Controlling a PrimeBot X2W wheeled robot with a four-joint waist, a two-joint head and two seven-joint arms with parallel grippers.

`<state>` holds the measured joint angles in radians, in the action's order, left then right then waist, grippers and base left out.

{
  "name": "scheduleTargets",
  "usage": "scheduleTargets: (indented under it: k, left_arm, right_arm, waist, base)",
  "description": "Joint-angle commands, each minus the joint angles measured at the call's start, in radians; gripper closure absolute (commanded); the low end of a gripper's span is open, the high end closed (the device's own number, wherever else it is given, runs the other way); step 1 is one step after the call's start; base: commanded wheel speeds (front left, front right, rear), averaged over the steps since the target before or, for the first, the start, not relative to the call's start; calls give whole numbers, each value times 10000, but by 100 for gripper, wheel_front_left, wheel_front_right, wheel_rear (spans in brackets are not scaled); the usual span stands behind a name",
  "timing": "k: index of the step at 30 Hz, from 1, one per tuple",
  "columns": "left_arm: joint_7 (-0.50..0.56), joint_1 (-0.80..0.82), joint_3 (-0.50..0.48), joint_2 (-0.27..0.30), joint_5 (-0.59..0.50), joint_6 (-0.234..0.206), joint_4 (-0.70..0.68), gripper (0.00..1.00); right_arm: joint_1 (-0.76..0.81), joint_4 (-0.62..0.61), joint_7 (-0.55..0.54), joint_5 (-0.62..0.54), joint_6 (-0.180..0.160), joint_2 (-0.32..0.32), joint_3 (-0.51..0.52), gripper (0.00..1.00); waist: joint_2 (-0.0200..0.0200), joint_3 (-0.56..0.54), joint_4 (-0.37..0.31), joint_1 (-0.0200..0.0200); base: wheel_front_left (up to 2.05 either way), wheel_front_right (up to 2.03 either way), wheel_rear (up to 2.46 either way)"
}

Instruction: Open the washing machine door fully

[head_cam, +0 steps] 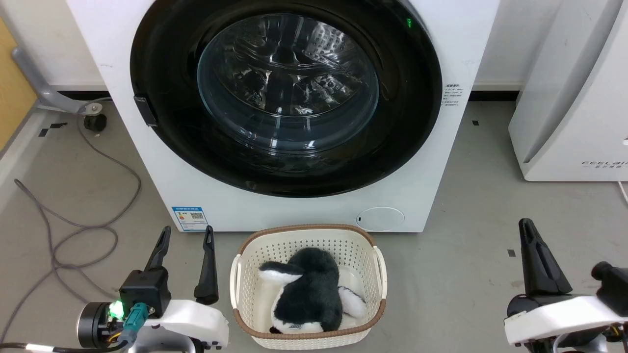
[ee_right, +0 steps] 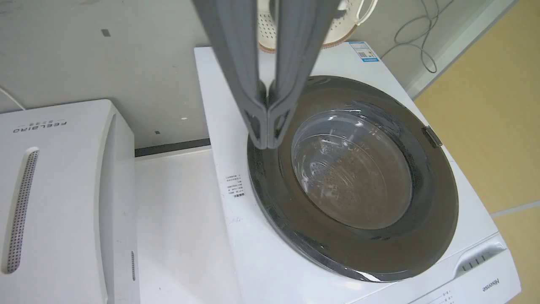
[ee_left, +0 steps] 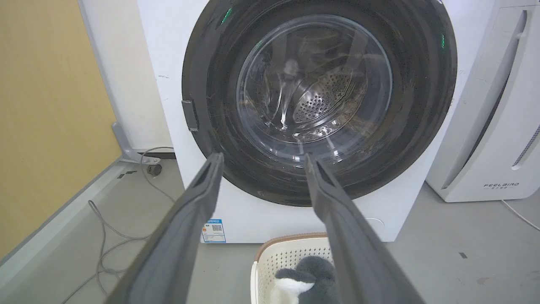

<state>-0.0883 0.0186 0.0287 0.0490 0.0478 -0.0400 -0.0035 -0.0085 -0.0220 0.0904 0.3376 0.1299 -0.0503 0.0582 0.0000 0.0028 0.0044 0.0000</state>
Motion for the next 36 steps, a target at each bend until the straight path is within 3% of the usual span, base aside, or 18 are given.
scheduleTargets:
  k: [1,6,19,28,36]
  left_arm:
    - [-106,-16,39,7,82,-70,-71,0]
    - [-190,-23,61,7,144,-100,-78,0]
    - [-483,-9,145,8,366,-232,-139,0]
    - [-649,169,208,9,441,-292,-206,0]
    - [-817,421,281,9,543,-360,-305,0]
  right_arm:
    - [37,37,92,559,3,0,20,100]
    - [28,172,176,1692,3,1,41,100]
    - [-134,541,274,6521,4,1,-338,100]
    - [-676,1129,-680,8728,5,1,106,100]
    - [-1643,2051,-1378,9914,5,-144,677,100]
  waist:
    - [0,1,0,0]
    - [0,10,-2,0]
    - [0,144,25,0]
    - [0,414,83,0]
    - [0,803,222,0]
  base:
    - [0,0,0]
    - [0,0,0]
    - [0,0,0]
    - [0,0,0]
    - [0,0,0]
